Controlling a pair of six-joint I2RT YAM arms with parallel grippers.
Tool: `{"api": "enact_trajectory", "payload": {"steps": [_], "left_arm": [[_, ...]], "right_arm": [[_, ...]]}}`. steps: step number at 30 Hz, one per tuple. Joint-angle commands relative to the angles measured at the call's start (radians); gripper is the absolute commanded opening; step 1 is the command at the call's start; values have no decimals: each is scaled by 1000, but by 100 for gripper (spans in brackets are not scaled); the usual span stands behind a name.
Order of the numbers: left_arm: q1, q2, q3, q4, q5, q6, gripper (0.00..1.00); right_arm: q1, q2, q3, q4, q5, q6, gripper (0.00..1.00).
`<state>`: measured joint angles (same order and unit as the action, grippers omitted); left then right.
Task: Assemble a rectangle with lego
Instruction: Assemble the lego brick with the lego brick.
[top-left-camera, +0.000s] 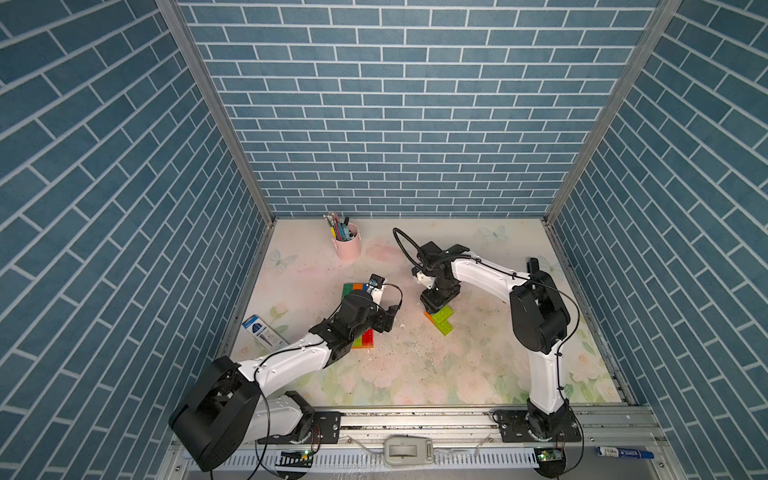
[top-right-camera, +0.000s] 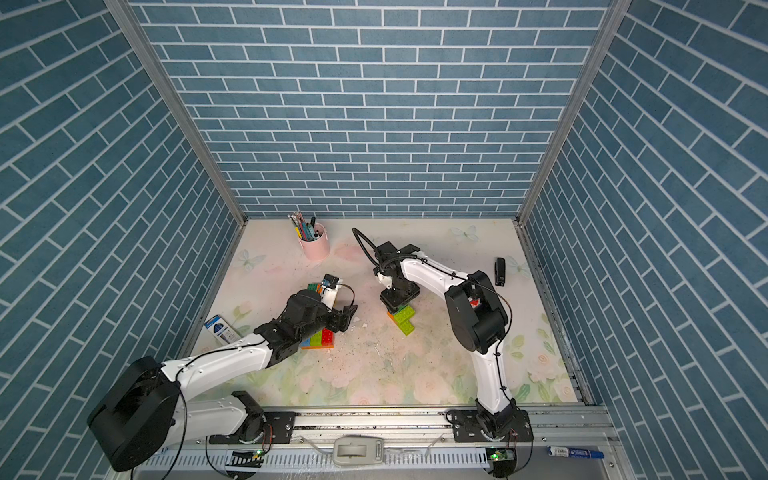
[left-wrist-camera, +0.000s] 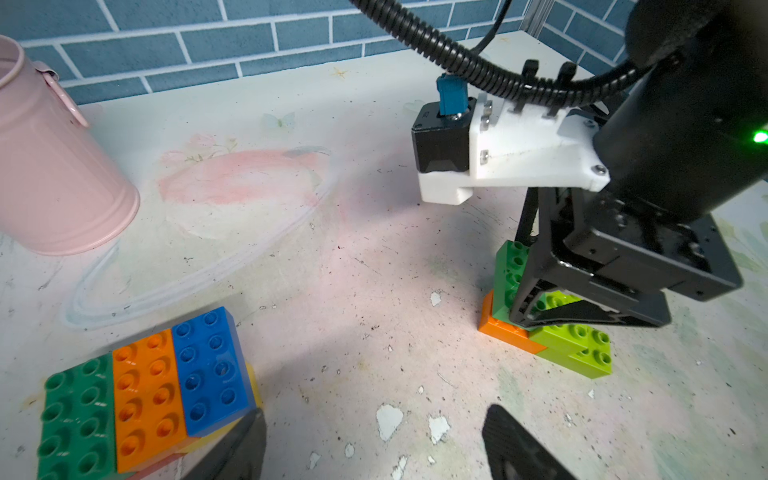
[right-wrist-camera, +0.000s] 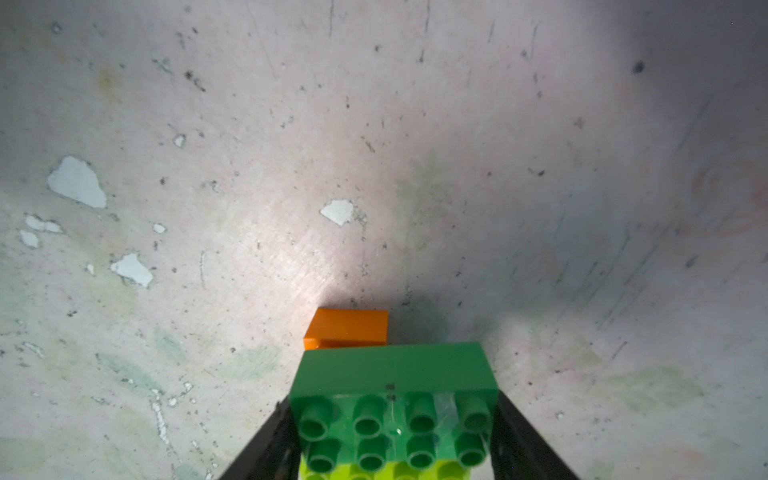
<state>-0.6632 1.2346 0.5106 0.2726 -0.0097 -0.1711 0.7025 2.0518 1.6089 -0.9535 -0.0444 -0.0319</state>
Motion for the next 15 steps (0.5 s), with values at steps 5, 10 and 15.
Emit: {"api": "enact_trajectory", "payload": {"steps": [5, 10, 15], "left_arm": [[7, -7, -20, 24, 5, 2, 83], [7, -6, -23, 27, 5, 2, 83], [7, -6, -24, 33, 5, 2, 83]], "right_arm": [[10, 21, 2, -34, 20, 32, 0], [14, 13, 6, -39, 22, 48, 0], [18, 14, 10, -46, 23, 61, 0]]}}
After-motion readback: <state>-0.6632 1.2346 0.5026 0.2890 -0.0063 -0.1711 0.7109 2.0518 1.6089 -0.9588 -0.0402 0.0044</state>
